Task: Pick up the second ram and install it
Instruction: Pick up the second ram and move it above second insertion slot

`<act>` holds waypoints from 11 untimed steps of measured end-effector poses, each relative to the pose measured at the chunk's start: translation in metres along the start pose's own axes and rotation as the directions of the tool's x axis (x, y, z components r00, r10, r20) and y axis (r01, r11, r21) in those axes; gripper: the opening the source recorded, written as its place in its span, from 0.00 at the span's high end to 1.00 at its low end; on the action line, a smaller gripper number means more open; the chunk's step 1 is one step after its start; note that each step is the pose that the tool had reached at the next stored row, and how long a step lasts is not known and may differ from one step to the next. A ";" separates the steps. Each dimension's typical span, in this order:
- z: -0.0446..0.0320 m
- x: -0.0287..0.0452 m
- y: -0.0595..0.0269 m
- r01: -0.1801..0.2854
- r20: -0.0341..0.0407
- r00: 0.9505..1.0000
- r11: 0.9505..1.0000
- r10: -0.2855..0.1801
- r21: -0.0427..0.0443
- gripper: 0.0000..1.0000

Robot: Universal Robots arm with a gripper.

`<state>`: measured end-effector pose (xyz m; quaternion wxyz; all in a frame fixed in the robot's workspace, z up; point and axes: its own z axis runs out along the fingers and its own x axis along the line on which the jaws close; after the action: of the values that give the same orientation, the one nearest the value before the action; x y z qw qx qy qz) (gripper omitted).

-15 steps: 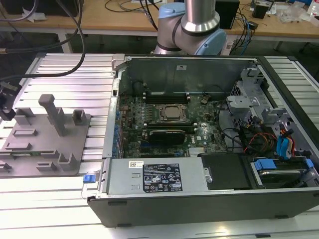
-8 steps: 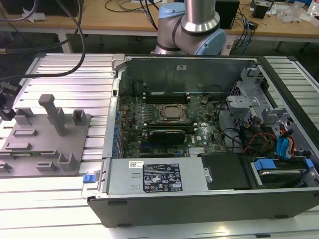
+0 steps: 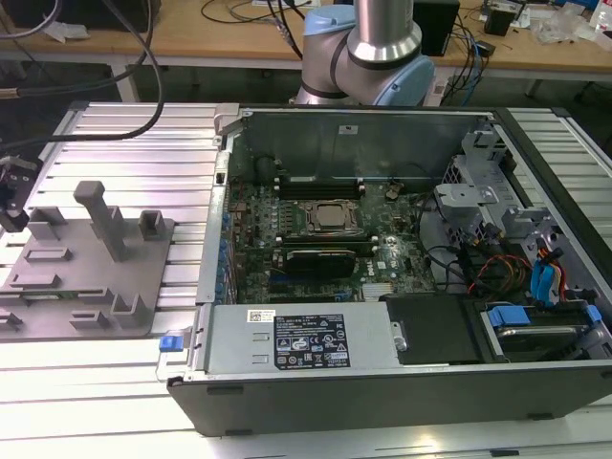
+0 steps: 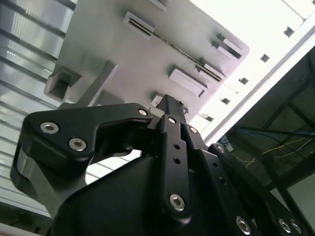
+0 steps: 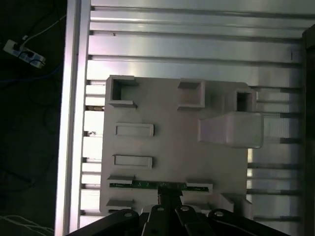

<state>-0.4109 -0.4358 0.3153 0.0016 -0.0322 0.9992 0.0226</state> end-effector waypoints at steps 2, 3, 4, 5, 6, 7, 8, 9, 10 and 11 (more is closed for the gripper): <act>0.0009 0.0000 0.0000 0.050 -0.003 0.999 0.999 -0.050 0.000 0.92; 0.0016 0.0000 -0.0001 0.084 -0.005 0.996 0.996 -0.084 0.000 0.92; 0.0022 0.0000 -0.0001 0.116 -0.006 0.993 0.993 -0.116 -0.001 0.92; 0.0026 0.0000 -0.0001 0.137 -0.007 0.991 0.991 -0.137 -0.001 0.92; 0.0029 0.0000 -0.0001 0.156 -0.008 0.988 0.988 -0.156 -0.001 0.92; 0.0034 0.0000 -0.0001 0.184 -0.009 0.983 0.983 -0.184 -0.001 0.92; 0.0043 0.0000 -0.0002 0.228 -0.011 0.974 0.974 -0.228 -0.002 0.92; 0.0049 0.0000 -0.0002 0.261 -0.013 0.965 0.965 -0.261 -0.003 0.92; 0.0058 0.0000 -0.0003 0.306 -0.015 0.952 0.952 -0.306 -0.003 0.92; 0.0063 0.0000 -0.0003 0.334 -0.016 0.943 0.943 -0.334 -0.004 0.92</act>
<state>-0.4109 -0.4358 0.3089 -0.0028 -0.2010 0.9793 0.0223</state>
